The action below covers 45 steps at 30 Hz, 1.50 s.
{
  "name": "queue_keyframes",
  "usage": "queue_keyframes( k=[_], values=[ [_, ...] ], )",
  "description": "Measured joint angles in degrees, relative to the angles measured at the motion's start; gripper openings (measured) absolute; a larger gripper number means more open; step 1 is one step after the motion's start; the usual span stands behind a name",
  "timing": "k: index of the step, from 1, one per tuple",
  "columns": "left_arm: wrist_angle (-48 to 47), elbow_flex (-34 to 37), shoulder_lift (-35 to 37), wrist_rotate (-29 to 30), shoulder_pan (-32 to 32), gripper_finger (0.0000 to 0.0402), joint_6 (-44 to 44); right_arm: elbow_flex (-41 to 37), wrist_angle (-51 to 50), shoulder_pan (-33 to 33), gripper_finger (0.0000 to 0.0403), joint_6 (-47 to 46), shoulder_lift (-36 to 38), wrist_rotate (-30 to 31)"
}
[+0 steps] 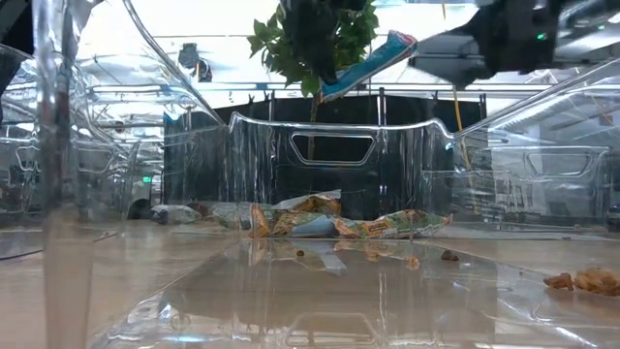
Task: Pick and place Granola Bars by type
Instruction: Put the left red granola bar into the right transparent bin
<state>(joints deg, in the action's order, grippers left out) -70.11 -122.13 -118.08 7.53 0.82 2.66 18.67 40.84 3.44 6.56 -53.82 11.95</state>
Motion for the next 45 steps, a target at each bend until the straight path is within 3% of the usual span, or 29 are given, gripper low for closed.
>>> queue_keyframes(
  k=[7, 14, 28, 42, 45],
  values=[
    [-0.53, 0.01, 0.0, 0.47, 0.23, 0.0003, 0.09, 4.23, 1.04, 0.04, 0.0247, -1.31, -8.56, -0.36],
    [-0.46, 0.04, -0.02, 0.11, 0.55, 0.0007, 0.07, 5.82, 1.05, 0.04, 0.0243, -2.45, -12.36, -3.15],
    [-4.83, 0.04, -0.02, 1.75, 0.55, 0.0004, -1.27, 5.97, 1.48, 2.82, 0.0242, -3.88, -12.29, -4.72],
    [0.94, 0.04, -0.02, -0.13, 0.59, 0.0004, -0.42, 6.0, 2.69, 3.02, 0.0242, -3.9, -12.29, -4.41],
    [0.99, 0.04, -0.02, -1.0, 0.44, 0.0004, -0.59, 6.0, 2.63, 2.93, 0.0242, -2.78, -12.31, -1.2]
  ],
)
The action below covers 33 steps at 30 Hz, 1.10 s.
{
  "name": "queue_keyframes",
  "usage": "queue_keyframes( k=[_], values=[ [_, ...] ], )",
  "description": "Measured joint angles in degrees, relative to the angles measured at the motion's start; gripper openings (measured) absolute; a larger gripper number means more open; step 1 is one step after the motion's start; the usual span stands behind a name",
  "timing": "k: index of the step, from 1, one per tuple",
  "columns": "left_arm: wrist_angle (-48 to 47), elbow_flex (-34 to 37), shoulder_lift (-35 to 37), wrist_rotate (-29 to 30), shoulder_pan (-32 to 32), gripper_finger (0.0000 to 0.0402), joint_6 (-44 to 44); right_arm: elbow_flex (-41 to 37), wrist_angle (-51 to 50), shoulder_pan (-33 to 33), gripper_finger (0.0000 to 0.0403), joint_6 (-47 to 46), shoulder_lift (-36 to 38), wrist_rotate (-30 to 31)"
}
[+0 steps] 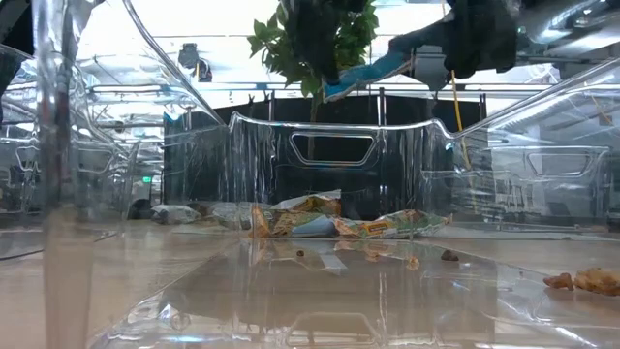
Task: Pick and place Granola Bars by type
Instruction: Put the left red granola bar into the right transparent bin
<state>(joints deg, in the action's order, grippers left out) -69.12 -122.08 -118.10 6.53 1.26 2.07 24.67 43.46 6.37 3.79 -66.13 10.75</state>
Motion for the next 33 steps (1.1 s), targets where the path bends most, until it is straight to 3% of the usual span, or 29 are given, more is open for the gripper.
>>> queue_keyframes(
  k=[3, 15, 19, 25, 33],
  values=[
    [0.31, 0.0, 0.0, -1.14, -0.23, 0.0004, 0.09, 0.0, -0.09, -0.18, 0.0242, 0.38, 0.01, 3.96],
    [0.5, 0.0, 0.0, -1.47, -0.33, 0.0006, -0.16, 0.0, -3.87, -2.43, 0.0231, -2.09, -0.02, 4.04],
    [2.06, 0.0, 0.0, -0.89, -0.33, 0.0009, -0.62, 0.0, -3.85, -2.45, 0.0177, -2.18, -0.02, 4.06],
    [2.99, 0.0, 0.0, -0.73, -0.33, 0.0052, -0.7, 0.0, -3.89, -2.45, 0.0035, 0.29, -0.02, 3.97],
    [3.25, 0.0, 0.0, -0.73, -0.33, 0.0081, -2.27, 0.0, -3.88, -2.43, 0.003, 1.98, 0.0, 2.72]
  ],
)
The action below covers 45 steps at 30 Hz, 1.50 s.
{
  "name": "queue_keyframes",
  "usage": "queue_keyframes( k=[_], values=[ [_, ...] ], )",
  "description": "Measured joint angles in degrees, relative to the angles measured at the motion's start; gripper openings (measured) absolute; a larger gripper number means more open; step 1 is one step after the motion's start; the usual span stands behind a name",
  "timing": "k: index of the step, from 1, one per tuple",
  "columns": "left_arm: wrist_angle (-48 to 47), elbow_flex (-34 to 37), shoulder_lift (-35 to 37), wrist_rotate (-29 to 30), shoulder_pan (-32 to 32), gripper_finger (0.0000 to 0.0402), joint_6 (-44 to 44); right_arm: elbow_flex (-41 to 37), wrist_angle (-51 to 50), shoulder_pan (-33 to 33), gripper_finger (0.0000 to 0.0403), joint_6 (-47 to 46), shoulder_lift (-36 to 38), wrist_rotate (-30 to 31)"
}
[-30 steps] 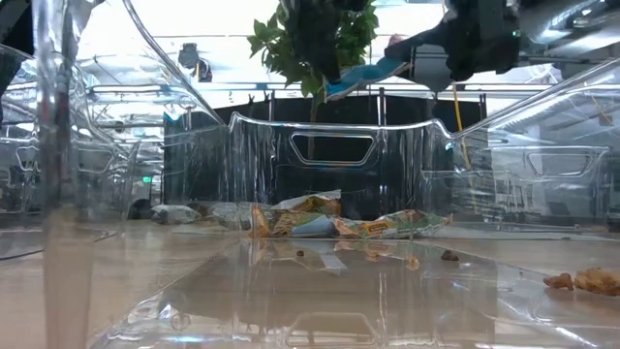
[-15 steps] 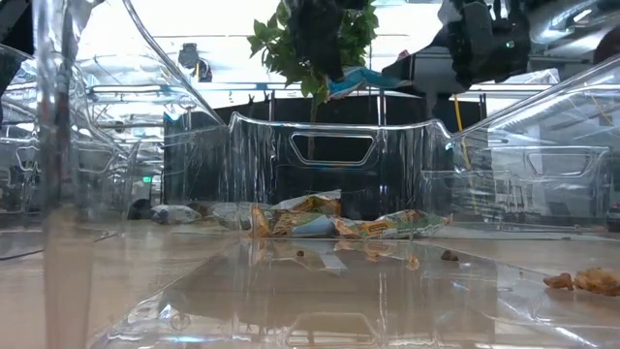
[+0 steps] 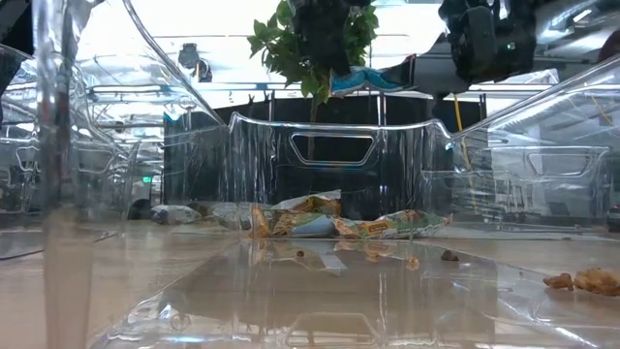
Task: Pick and place Granola Bars by type
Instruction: Put the left red granola bar into the right transparent bin
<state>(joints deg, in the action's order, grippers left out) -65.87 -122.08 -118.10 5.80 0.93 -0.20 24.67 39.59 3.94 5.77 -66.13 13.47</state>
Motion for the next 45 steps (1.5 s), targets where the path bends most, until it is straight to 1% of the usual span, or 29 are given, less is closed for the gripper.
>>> queue_keyframes(
  k=[3, 5, 9, 11, 18, 25, 28, 32, 33, 35, 37, 40, 45],
  values=[
    [-0.08, 0.0, 0.54, -0.36, 0.0, 0.008, -2.34, 0.0, -0.18, 0.02, 0.0029, 0.36, 0.57, 0.8],
    [-0.02, -0.02, 1.0, -1.9, 0.0, 0.0078, -2.94, 0.0, -1.11, 0.07, 0.0029, 0.52, 1.55, 2.33],
    [0.57, 0.0, 2.97, -5.68, -0.51, 0.0078, -0.57, -0.02, -4.09, 0.07, 0.0028, 0.33, 4.88, 3.06],
    [0.83, 0.0, 4.19, -6.67, -1.2, 0.0078, 1.14, -0.04, -5.96, 0.1, 0.0028, -0.17, 6.89, 3.03],
    [3.16, 0.0, 7.82, -7.08, -4.34, 0.0077, 5.67, -0.09, -13.09, 0.81, 0.0026, -0.55, 13.92, 3.8],
    [2.3, 0.29, 10.36, -7.03, -6.76, 0.0077, 6.23, -0.02, -18.73, 2.16, 0.0026, -0.55, 20.42, 7.77],
    [2.3, 1.77, 11.03, -6.91, -8.04, 0.0077, 7.79, -0.04, -21.05, 2.48, 0.0025, -0.61, 23.0, 8.47],
    [3.4, 5.47, 12.62, -7.17, -9.57, 0.0077, 8.45, -0.02, -25.17, 3.45, 0.0024, -0.83, 26.74, 10.84],
    [4.2, 7.16, 13.31, -7.31, -9.89, 0.0077, 8.47, -0.04, -26.15, 3.73, 0.0024, -1.11, 27.6, 10.96],
    [9.27, 12.25, 16.16, -7.77, -10.27, 0.0077, 8.67, -0.04, -27.66, 4.07, 0.0024, -1.59, 29.29, 10.94],
    [15.62, 20.05, 20.38, -9.42, -10.44, 0.0077, 8.75, -0.03, -28.73, 4.29, 0.0024, -1.68, 30.67, 10.95],
    [29.2, 34.92, 29.7, -10.8, -9.99, 0.0077, 8.12, -0.08, -30.08, 4.71, 0.0024, -1.67, 32.38, 11.81],
    [54.27, 63.57, 46.8, -9.66, -8.55, 0.0077, 3.66, -0.07, -31.98, 5.09, 0.0024, -1.69, 34.91, 12.14]
  ],
)
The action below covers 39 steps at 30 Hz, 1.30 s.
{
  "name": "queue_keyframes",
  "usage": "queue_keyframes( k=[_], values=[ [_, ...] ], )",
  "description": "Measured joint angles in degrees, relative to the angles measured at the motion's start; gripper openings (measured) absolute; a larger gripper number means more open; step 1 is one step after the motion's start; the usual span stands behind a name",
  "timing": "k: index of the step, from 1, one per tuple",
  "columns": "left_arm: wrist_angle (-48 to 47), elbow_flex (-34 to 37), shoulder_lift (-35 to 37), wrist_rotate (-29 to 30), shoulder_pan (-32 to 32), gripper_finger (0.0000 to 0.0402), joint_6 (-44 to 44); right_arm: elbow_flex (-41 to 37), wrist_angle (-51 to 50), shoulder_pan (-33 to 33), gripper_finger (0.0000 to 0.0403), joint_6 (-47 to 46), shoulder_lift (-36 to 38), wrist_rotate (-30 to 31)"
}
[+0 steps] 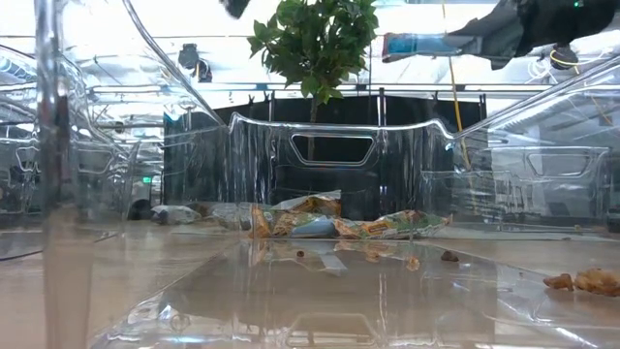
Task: Pick and place Granola Bars by type
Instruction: Put the left red granola bar into the right transparent bin
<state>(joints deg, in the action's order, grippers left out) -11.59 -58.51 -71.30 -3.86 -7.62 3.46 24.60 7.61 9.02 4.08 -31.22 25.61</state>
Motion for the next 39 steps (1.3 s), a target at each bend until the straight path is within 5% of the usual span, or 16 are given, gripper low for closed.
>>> queue_keyframes(
  k=[7, 15, 32, 39],
  values=[
    [28.2, 31.14, 17.35, 0.09, 2.08, 0.0077, -6.9, 0.0, -5.34, -0.01, 0.0023, -1.16, 3.19, -0.04],
    [46.2, 48.11, 27.59, 0.44, 1.3, 0.0077, -7.41, -2.65, -9.15, -0.01, 0.0023, -3.69, 9.19, 5.48],
    [52.19, 53.3, 29.78, 0.92, -0.13, 0.0077, -4.74, -13.15, -9.35, -0.08, 0.0022, -9.34, 18.04, 25.69],
    [52.02, 53.3, 29.78, 0.92, -0.13, 0.0077, -4.63, -13.25, -12.7, -2.78, 0.0022, -15.81, 18.05, 25.39]
  ],
)
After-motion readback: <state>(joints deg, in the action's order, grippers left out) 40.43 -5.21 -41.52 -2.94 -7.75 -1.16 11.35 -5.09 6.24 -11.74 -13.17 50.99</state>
